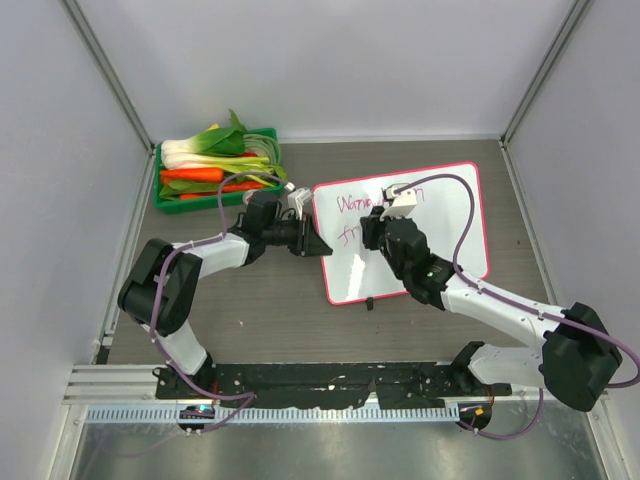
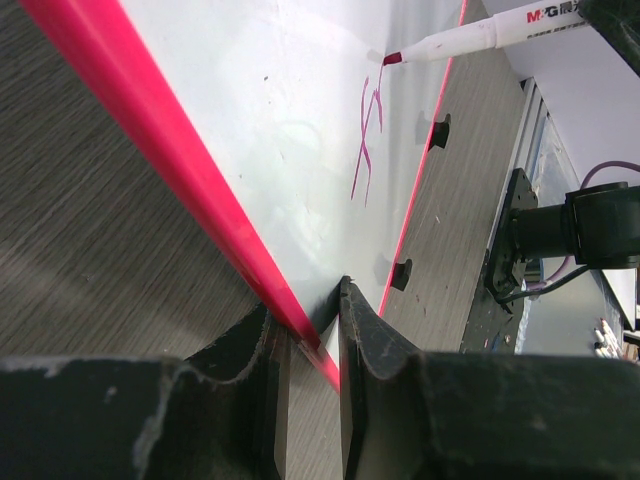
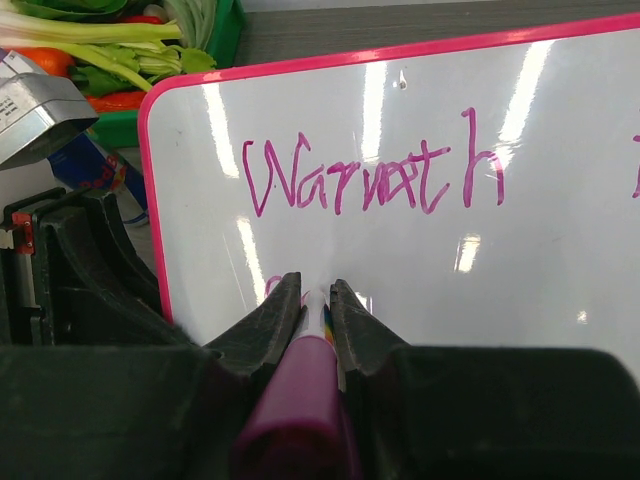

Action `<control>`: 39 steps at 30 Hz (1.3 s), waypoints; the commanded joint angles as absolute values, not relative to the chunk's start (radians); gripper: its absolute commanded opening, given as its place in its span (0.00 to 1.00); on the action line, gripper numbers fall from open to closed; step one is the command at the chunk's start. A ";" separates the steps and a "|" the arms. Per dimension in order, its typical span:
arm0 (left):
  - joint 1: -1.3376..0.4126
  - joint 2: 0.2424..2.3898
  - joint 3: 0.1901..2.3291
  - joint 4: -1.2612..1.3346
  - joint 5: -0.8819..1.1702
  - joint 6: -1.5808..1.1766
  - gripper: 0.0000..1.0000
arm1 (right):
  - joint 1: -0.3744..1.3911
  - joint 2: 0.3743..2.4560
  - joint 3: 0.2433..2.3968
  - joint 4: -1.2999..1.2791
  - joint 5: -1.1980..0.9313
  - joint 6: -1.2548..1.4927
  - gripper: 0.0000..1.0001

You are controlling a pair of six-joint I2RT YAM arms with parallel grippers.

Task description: Write a sentence on the whiteboard

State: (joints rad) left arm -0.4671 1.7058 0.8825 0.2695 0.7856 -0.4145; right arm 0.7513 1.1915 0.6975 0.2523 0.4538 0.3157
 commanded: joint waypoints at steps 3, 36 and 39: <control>-0.495 1.747 0.871 0.173 0.687 -0.287 0.00 | 0.749 1.160 0.695 0.238 0.479 0.316 0.01; -0.495 1.747 0.873 0.172 0.684 -0.285 0.00 | 0.747 1.131 0.670 0.253 0.411 0.361 0.01; -0.495 1.747 0.871 0.172 0.684 -0.285 0.00 | 0.746 1.131 0.657 0.256 0.411 0.365 0.02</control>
State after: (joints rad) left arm -0.4675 1.7061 0.8829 0.2691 0.7860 -0.4141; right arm 0.7506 1.1282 0.6689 0.2146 0.4122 0.3504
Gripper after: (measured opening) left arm 0.226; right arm 0.214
